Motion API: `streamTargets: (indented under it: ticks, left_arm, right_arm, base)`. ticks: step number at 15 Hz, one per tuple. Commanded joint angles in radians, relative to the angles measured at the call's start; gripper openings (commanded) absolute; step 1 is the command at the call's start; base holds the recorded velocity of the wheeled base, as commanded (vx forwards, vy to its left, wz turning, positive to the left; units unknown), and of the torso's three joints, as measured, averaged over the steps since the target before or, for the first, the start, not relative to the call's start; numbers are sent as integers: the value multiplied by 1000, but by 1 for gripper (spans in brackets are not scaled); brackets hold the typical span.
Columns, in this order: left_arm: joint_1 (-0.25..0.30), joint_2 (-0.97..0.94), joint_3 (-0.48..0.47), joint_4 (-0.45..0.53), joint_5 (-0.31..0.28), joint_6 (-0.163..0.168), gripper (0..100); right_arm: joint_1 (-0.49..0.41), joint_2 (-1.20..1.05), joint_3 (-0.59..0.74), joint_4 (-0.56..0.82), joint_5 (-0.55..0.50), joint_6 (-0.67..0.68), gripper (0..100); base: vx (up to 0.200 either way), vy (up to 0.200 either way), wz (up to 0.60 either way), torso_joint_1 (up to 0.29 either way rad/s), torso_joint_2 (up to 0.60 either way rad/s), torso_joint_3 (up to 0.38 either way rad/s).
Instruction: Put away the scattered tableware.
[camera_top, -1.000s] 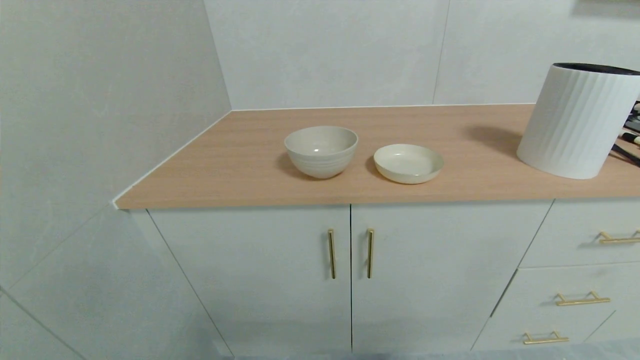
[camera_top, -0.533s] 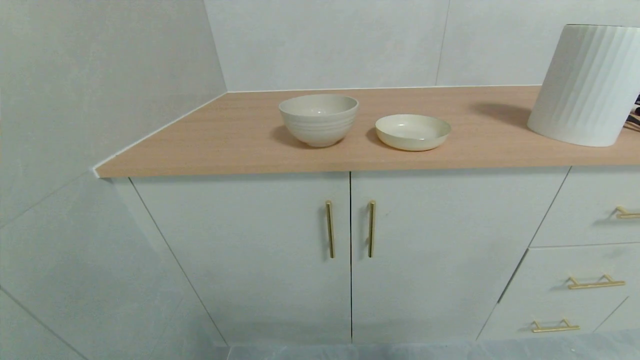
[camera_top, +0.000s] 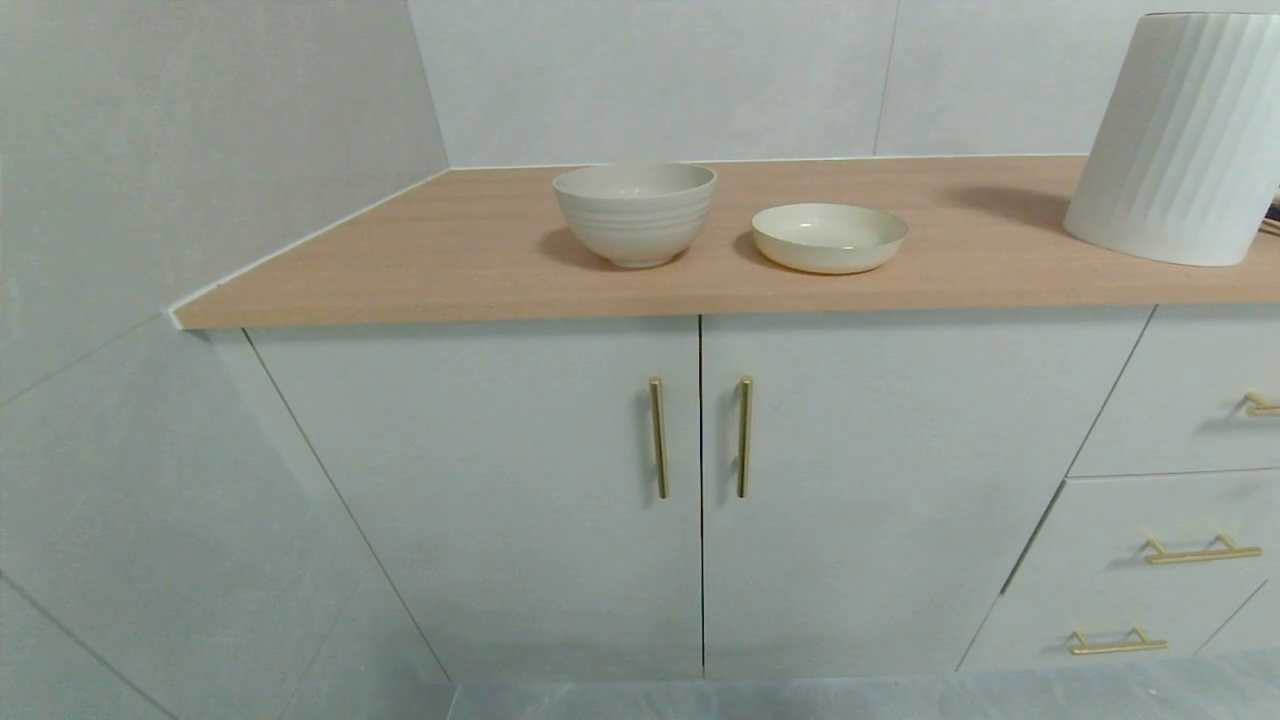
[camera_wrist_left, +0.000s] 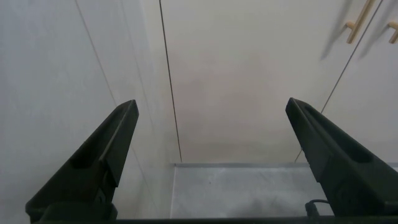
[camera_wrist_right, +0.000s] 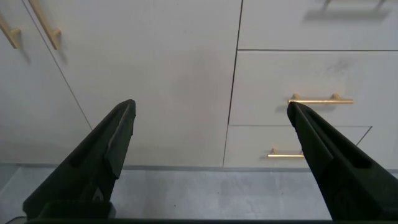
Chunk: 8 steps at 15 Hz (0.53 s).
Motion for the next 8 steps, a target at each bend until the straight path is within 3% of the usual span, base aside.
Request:
streamTargets:
  ticks: [1, 8]
  left_arm:
    - [0, 0, 0, 0, 0, 0, 100]
    - [0, 0, 0, 0, 0, 0, 100]
  right_arm:
    - [0, 0, 0, 0, 0, -2, 100]
    - [0, 0, 0, 0, 2, -4, 100]
  base:
    - [0, 0, 0, 0, 0, 0]
    - [0, 0, 0, 0, 0, 0]
